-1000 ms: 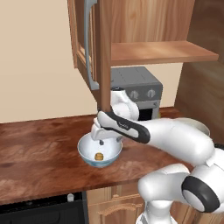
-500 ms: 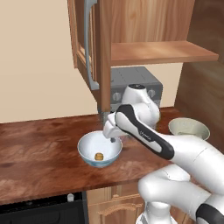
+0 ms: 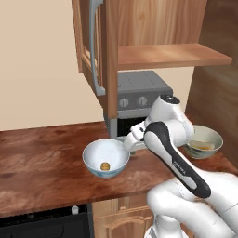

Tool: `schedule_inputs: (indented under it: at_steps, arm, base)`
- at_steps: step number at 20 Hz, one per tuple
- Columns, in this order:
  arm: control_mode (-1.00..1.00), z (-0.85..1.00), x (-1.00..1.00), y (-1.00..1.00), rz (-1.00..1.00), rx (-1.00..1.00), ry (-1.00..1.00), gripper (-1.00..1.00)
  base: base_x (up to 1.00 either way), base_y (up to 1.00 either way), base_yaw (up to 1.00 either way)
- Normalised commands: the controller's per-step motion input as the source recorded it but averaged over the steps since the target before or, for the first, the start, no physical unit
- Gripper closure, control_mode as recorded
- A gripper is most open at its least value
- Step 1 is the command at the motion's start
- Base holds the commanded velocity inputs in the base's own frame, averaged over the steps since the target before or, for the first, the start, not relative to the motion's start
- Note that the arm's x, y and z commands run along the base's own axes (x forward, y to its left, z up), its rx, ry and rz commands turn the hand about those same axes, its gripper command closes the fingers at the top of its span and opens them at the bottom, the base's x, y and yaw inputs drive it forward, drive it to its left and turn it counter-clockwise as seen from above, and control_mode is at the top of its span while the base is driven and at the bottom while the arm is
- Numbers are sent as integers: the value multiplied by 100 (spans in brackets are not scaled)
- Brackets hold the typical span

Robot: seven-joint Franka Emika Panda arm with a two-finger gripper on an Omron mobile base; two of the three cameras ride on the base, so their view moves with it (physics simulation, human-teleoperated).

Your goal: Pick both bowls and place them on the counter. Then place the hotdog bun in one bowl and place the cookie dough ball in the other bowl.

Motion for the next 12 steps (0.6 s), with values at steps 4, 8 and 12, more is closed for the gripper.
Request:
schedule_inputs:
  at_steps: [4,8,12]
  arm:
    - [-100,4,-48,-36,0,4,-11,-100]
    - [-100,1,-51,-32,0,4,-9,-100]
    - [-100,5,-47,-28,0,4,-8,-100]
  base:
    - [0,0,0]
    - [0,0,0]
    - [0,0,0]
